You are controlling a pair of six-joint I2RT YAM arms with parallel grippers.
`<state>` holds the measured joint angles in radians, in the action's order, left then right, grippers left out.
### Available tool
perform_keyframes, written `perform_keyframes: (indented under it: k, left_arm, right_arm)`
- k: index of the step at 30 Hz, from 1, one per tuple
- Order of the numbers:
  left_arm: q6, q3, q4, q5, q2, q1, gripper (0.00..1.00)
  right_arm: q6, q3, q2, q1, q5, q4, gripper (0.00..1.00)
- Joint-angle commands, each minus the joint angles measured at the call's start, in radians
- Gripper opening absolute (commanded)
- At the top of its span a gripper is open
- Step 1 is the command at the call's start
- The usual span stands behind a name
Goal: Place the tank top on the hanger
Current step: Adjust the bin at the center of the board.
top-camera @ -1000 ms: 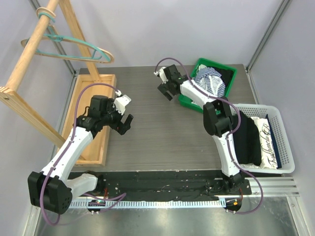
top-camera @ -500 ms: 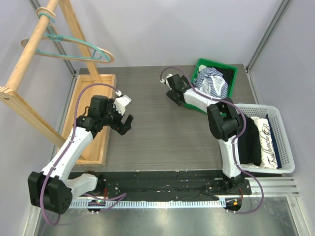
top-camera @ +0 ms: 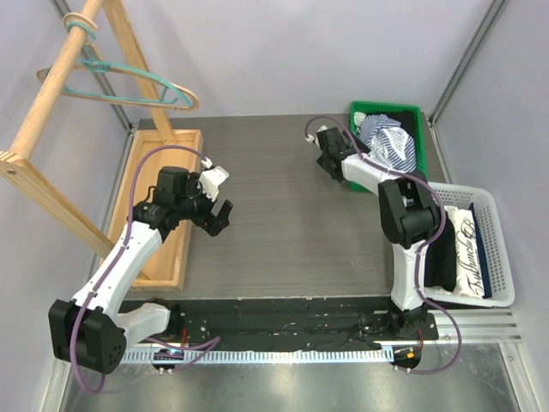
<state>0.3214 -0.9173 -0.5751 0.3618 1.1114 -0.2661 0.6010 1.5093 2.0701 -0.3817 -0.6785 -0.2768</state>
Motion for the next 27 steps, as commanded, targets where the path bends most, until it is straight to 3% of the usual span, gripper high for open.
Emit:
perform_keyframes:
  k: [1, 12, 17, 27]
  left_arm:
    - [-0.002, 0.001, 0.031, 0.026, -0.019, 0.004, 1.00]
    - [-0.001, 0.003, 0.026, 0.022, -0.025, 0.007, 1.00]
    - [-0.002, 0.003, 0.027, 0.026, -0.022, 0.005, 1.00]
    - [-0.002, 0.000, 0.026, 0.025, -0.021, 0.007, 0.99]
  right_arm:
    - [0.016, 0.005, -0.071, 0.029, 0.005, 0.034, 1.00]
    - [0.005, 0.130, 0.033, 0.096, -0.138, 0.028, 1.00]
    - [0.006, 0.149, 0.032, 0.150, -0.124, 0.028, 1.00]
    - [-0.047, 0.232, 0.056, 0.133, -0.058, -0.019, 1.00]
